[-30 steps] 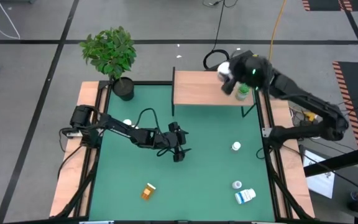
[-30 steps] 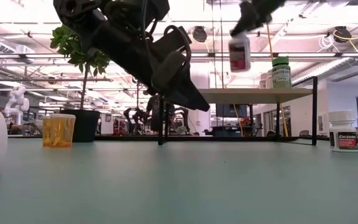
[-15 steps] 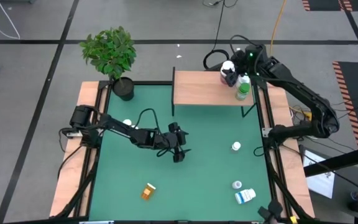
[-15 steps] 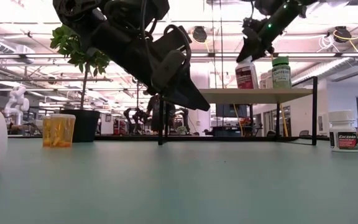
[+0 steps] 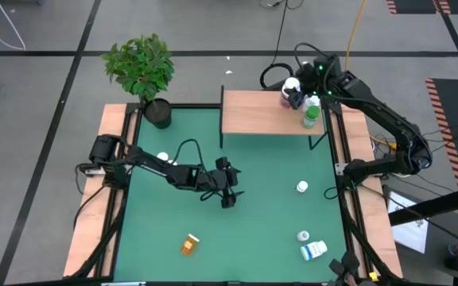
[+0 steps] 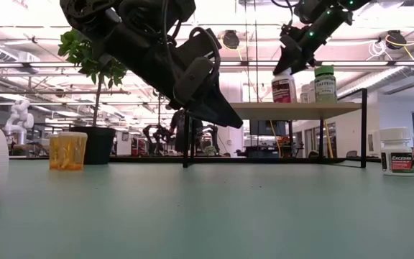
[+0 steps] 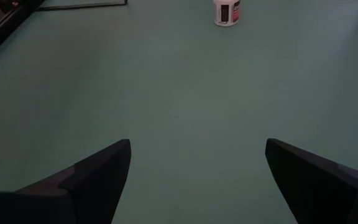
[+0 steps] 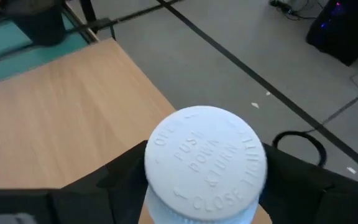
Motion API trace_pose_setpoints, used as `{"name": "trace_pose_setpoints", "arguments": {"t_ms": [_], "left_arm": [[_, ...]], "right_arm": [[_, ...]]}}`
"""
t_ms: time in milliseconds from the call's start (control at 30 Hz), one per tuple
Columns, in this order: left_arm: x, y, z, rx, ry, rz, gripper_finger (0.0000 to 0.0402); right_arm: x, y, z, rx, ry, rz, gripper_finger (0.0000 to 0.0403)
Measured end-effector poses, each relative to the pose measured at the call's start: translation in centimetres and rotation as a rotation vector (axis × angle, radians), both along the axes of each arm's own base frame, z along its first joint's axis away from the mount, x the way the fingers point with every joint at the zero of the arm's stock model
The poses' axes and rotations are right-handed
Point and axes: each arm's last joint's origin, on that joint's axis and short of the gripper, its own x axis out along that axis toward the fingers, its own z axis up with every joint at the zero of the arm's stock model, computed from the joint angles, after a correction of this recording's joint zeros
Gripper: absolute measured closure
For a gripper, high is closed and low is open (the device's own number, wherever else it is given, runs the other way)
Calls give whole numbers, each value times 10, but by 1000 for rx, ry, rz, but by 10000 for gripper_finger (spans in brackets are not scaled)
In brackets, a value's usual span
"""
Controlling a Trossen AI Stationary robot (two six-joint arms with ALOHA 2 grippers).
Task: Pick and place medicine bottles onto shelf by color
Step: Put the violet pill bottle on the shelf, then put the black pill bottle on the shelf
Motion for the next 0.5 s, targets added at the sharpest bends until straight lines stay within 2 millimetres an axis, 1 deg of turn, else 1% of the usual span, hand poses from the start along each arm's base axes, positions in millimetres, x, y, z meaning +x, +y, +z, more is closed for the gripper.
{"name": "trace_pose_setpoints", "arguments": {"t_ms": [167,300,433,500], "left_arm": [[0,0,0,-3,-1,2,27],[0,0,0,-3,-2,2,27],[0,0,0,-4,-2,1,27],[0,-1,0,-4,-5,0,27]], "right_arm": [[0,0,0,-2,-1,1,118],[-2,3,7,-41,-29,2,110],[-8,12,20,-88,-68,2,109],[-12,22,26,-101,-77,14,108]]}}
